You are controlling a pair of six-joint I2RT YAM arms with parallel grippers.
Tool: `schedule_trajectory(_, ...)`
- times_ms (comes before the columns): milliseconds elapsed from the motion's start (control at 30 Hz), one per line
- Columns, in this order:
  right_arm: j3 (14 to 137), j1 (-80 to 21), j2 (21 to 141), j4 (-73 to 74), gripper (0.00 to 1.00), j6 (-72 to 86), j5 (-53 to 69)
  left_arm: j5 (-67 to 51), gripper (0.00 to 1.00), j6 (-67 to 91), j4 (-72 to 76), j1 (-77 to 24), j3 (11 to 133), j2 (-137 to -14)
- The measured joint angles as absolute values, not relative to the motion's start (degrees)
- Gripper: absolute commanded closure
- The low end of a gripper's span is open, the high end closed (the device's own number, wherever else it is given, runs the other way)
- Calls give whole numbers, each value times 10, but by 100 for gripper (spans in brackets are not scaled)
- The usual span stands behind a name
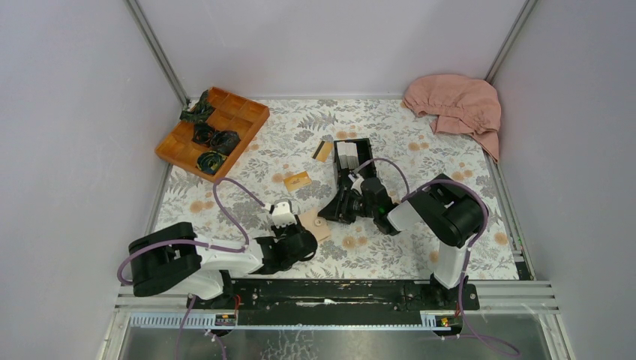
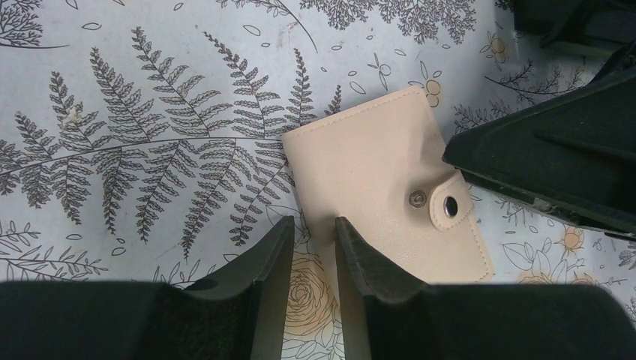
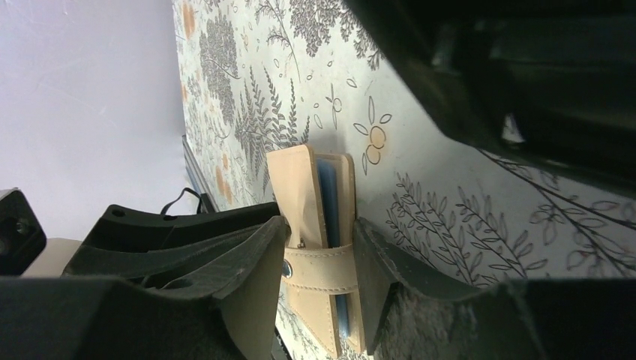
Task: Put the credit cards into the card holder
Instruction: Close the card holder at the center of the board.
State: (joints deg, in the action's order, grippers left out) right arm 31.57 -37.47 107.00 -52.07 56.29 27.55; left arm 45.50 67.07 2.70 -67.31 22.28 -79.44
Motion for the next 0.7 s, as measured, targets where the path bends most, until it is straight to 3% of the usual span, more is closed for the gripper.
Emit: schedule_trajectory(700,271,-413,981,-462,50,537,152,435,68,654,54,-665,220,-794)
